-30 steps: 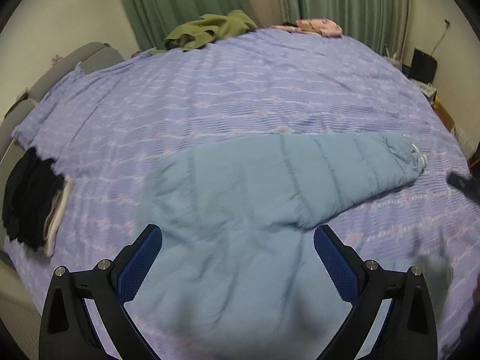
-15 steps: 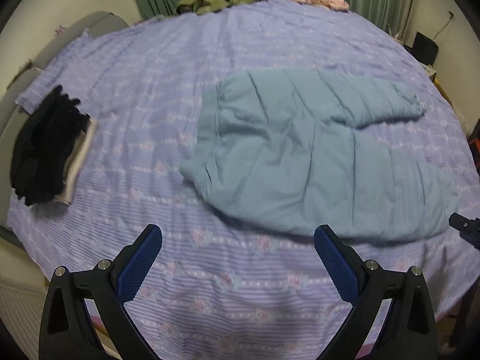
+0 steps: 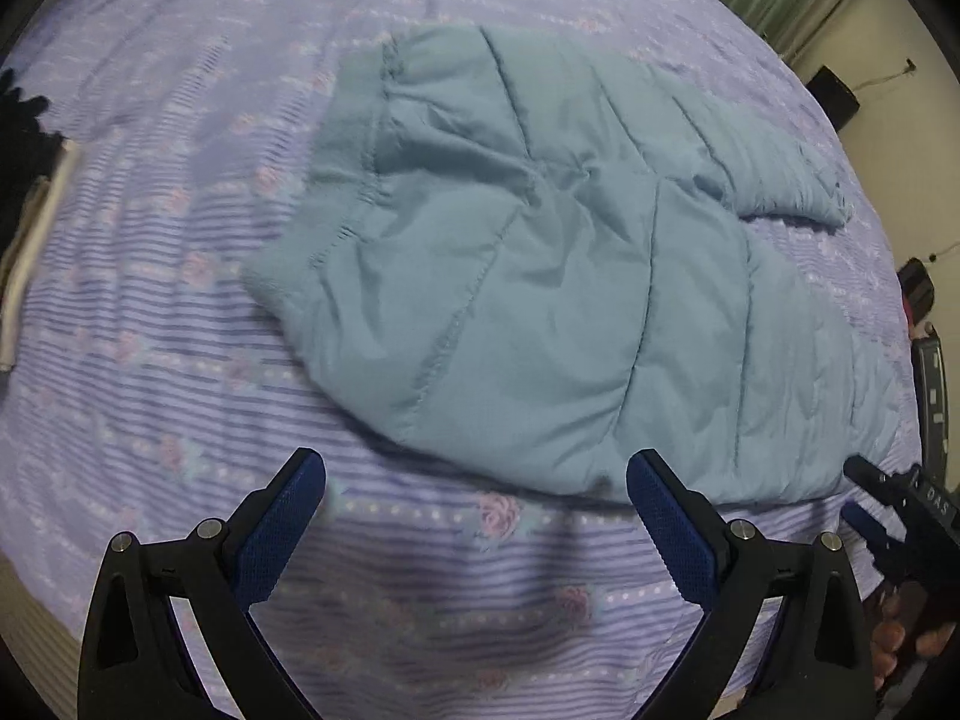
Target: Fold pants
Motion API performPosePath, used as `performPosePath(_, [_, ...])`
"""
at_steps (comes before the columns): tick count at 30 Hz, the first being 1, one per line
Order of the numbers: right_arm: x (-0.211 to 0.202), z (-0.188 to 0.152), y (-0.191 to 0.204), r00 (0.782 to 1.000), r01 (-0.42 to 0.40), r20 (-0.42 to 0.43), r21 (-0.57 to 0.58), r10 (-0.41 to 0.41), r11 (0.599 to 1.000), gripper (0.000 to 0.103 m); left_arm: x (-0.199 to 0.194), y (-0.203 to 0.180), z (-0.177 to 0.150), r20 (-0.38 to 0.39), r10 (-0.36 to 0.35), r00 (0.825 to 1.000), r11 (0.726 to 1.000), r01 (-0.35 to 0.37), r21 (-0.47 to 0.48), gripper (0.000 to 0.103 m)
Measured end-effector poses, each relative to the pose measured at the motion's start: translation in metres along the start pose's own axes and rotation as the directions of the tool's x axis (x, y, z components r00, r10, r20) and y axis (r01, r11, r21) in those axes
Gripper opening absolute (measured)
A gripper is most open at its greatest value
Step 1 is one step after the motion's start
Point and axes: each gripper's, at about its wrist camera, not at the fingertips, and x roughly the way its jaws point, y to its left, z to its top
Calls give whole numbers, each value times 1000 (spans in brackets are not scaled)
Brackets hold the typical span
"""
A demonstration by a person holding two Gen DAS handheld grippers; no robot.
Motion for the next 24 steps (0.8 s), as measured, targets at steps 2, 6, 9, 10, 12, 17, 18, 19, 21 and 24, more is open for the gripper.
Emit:
performPosePath(2, [10, 5, 2, 1000, 7, -7, -2, -7, 1000, 68, 9, 0, 4, -16, -8, 1000, 1000, 8, -13, 101])
performPosePath(6, [22, 15, 5, 1000, 17, -16, 13, -17, 1000, 68, 28, -2, 16, -76, -62, 995, 996, 57, -71, 96])
performPosePath(9, [30, 22, 8, 999, 28, -47, 22, -27, 999, 65, 39, -4, 26, -109, -81, 991, 992, 70, -109, 83])
performPosePath(10, [32, 24, 11, 998, 30, -50, 19, -29, 999, 59, 42, -5, 28, -113, -81, 990, 991, 68, -114, 77])
performPosePath(12, [32, 28, 15, 998, 32, -57, 1, -32, 999, 47, 44, -8, 30, -122, -68, 990, 991, 53, -121, 66])
performPosePath(17, [14, 36, 32, 997, -55, -61, -77, 50, 996, 12, 16, -16, 29, -65, -34, 997, 993, 27, -118, 29])
performPosePath(18, [5, 37, 37, 997, -68, -50, -101, 63, 993, 11, 10, -17, 29, -52, -39, 998, 992, 32, -121, 25])
performPosePath(19, [-5, 40, 41, 996, -81, -33, -122, 77, 989, 11, 2, -19, 30, -36, -41, 999, 992, 36, -121, 23])
performPosePath(21, [-27, 44, 50, 994, -104, 4, -153, 106, 983, 11, -17, -26, 32, 20, -38, 999, 992, 40, -118, 20])
performPosePath(24, [-61, 52, 63, 986, -136, 66, -198, 151, 971, 10, -47, -33, 38, 101, -44, 994, 988, 58, -144, 17])
